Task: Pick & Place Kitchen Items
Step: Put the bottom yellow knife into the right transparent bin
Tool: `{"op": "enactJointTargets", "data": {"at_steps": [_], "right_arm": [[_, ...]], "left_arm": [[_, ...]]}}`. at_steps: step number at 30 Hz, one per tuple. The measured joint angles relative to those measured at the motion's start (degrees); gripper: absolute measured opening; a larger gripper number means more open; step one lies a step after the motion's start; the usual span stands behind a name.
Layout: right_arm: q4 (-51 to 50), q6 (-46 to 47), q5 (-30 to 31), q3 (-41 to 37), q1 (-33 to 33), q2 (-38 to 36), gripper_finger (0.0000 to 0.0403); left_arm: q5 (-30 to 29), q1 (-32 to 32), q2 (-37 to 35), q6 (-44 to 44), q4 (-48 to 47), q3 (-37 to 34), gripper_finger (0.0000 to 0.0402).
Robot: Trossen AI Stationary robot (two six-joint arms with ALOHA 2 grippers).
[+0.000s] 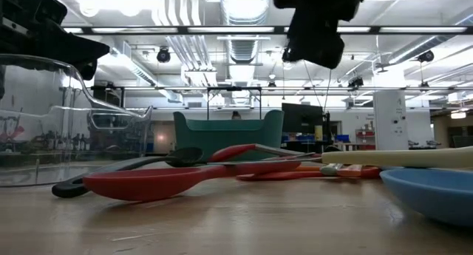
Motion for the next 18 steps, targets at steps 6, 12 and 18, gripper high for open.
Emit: {"op": "enactJointTargets", "data": {"at_steps": [6, 12, 18], "right_arm": [[-13.1, 4.0, 2.8, 11.3, 4.9, 9.4, 0.0211], [-13.3, 8.3, 4.1, 16.4, 9.0, 15.6, 0.022], [-14.0, 12.1, 5.1, 17.3, 11.1, 21.2, 0.0208]], "left_arm": [[0.0, 0.0, 0.0, 0.0, 0.0, 0.0, 0.0032], [0.0, 0.0, 0.0, 0.0, 0.0, 0.0, 0.0032], [0.0, 0.0, 0.0, 0.0, 0.0, 0.0, 0.0032]]}}
